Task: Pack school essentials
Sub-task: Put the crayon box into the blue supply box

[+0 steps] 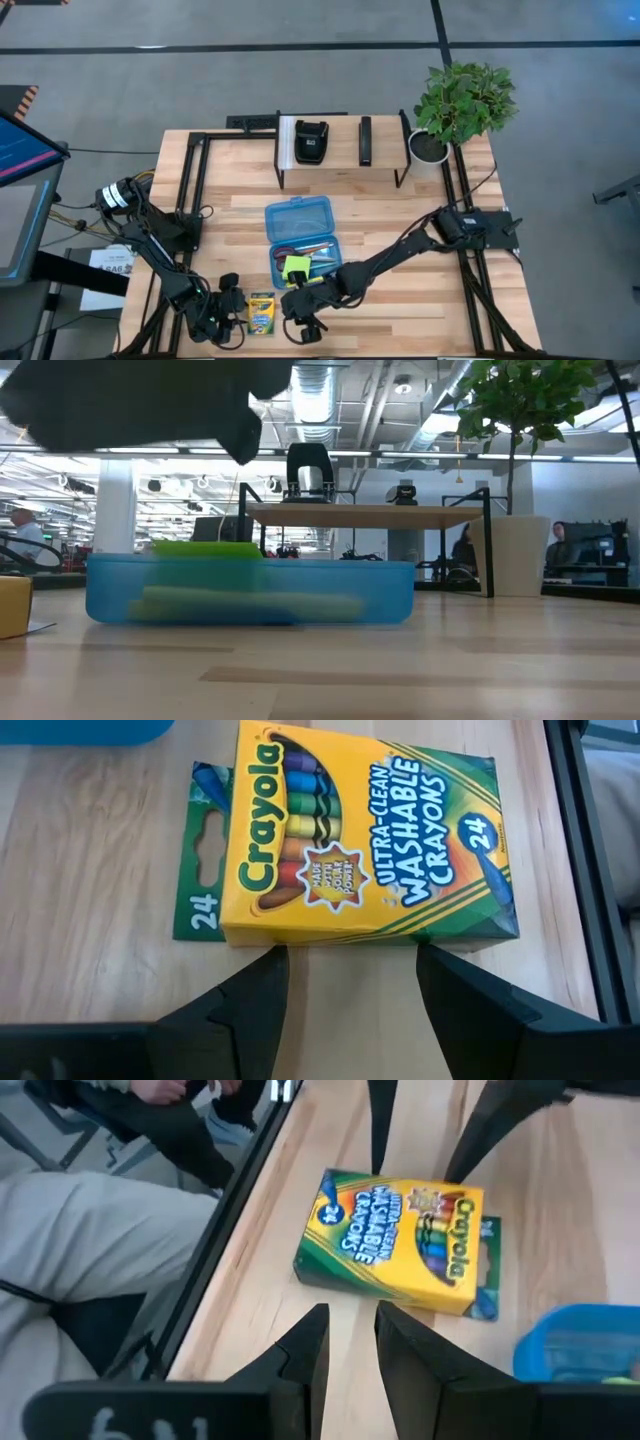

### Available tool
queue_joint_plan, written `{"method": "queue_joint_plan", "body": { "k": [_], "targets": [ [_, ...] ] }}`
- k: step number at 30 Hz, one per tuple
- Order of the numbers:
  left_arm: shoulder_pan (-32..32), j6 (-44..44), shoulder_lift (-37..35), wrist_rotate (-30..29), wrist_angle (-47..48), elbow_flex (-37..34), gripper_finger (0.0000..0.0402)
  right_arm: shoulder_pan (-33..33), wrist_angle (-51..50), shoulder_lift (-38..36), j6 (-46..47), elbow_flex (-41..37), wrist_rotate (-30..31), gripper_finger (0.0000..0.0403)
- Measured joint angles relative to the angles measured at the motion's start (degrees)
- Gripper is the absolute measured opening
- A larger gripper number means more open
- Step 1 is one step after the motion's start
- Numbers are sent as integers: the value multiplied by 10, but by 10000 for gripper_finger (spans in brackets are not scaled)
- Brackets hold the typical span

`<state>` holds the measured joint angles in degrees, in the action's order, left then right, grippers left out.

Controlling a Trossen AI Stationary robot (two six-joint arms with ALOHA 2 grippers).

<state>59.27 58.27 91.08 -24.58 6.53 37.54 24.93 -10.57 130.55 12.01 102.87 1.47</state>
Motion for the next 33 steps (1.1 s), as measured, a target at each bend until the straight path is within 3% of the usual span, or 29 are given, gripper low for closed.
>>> {"method": "queue_joint_plan", "body": {
  "k": [20, 33],
  "targets": [
    [0, -17, 0, -4, -57, 0, 208, 2, 36, 67, 31, 0, 15, 108],
    [1, 7, 73, -18, -95, 3, 208, 3, 32, 68, 31, 0, 15, 108]
  ]
}}
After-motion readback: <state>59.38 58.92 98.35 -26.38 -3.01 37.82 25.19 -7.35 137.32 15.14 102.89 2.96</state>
